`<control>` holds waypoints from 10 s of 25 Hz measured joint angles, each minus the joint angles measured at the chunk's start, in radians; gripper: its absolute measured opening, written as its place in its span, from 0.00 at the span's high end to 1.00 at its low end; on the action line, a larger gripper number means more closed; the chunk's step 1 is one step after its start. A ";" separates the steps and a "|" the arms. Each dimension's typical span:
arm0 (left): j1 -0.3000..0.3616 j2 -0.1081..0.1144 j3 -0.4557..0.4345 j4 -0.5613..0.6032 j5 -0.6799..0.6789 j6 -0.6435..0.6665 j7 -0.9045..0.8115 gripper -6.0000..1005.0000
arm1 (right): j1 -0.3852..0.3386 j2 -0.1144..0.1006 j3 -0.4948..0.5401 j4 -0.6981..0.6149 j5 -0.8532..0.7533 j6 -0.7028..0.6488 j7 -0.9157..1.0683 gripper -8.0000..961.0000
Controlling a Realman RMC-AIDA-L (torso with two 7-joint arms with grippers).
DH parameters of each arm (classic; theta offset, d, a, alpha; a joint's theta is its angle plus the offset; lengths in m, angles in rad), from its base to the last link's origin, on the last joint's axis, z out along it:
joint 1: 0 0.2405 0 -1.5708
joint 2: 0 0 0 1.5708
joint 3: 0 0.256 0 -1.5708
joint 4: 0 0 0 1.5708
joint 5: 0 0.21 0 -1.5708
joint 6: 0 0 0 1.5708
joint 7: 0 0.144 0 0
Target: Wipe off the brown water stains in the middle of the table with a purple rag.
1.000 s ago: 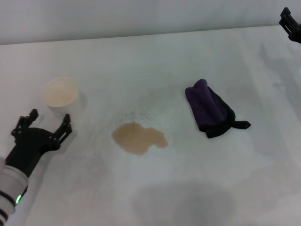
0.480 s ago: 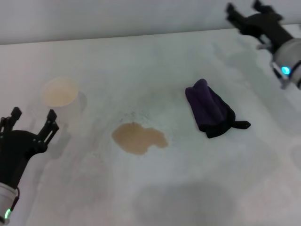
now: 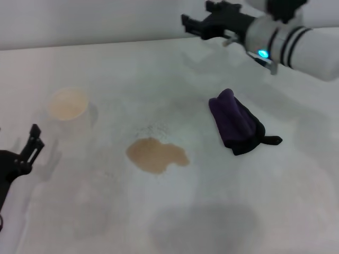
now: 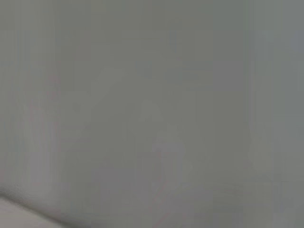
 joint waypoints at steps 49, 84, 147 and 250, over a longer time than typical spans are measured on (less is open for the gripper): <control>-0.026 0.002 -0.002 -0.042 -0.126 0.072 -0.015 0.12 | -0.128 0.012 -0.073 -0.795 -2.043 0.727 1.902 0.22; -0.035 0.002 -0.002 -0.062 -0.161 0.069 -0.015 0.12 | -0.051 0.010 -0.075 -0.605 -2.048 0.683 1.893 0.88; -0.062 0.002 -0.002 -0.078 -0.163 0.057 -0.130 0.12 | 0.146 0.019 -0.544 -0.458 -1.396 0.286 1.640 0.90; -0.121 0.002 -0.016 -0.090 -0.176 0.018 -0.131 0.12 | -0.228 0.019 0.513 0.381 0.305 0.421 -0.761 0.09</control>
